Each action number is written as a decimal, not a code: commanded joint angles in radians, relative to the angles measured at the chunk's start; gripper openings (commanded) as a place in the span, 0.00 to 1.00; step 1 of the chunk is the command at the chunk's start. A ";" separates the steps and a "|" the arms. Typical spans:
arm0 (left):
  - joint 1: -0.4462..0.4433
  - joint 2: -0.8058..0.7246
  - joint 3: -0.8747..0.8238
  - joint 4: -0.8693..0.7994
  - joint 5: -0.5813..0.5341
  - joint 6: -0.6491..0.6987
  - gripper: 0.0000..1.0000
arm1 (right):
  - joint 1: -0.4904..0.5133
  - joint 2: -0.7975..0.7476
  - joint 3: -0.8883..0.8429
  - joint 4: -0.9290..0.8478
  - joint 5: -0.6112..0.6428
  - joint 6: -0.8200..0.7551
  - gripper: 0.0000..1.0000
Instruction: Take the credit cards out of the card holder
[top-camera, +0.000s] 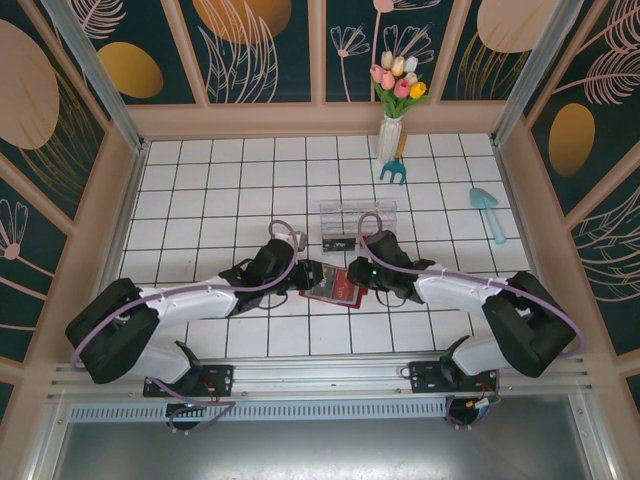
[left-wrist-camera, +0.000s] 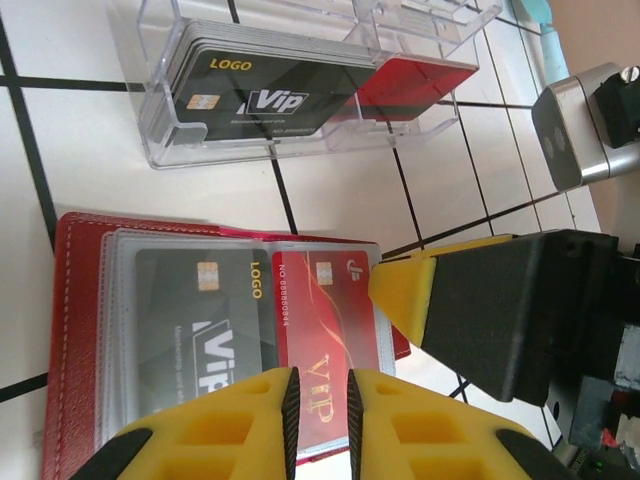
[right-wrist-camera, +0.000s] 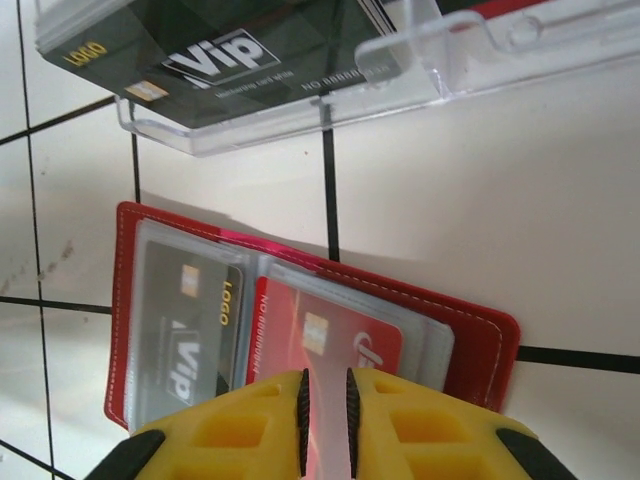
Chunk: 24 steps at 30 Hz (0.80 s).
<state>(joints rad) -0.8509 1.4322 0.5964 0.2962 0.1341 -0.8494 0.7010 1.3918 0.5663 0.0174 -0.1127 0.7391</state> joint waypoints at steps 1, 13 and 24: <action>-0.005 0.070 0.020 0.060 0.065 -0.011 0.24 | -0.005 0.016 -0.016 -0.019 0.011 -0.016 0.18; -0.032 0.246 0.049 0.180 0.151 -0.070 0.24 | -0.005 0.084 -0.031 0.003 0.002 -0.017 0.13; -0.034 0.327 0.097 0.087 0.113 -0.065 0.23 | -0.002 0.056 -0.029 -0.007 0.005 -0.023 0.13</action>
<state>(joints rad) -0.8795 1.7340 0.6735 0.4229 0.2623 -0.9104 0.7010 1.4536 0.5552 0.0422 -0.1127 0.7376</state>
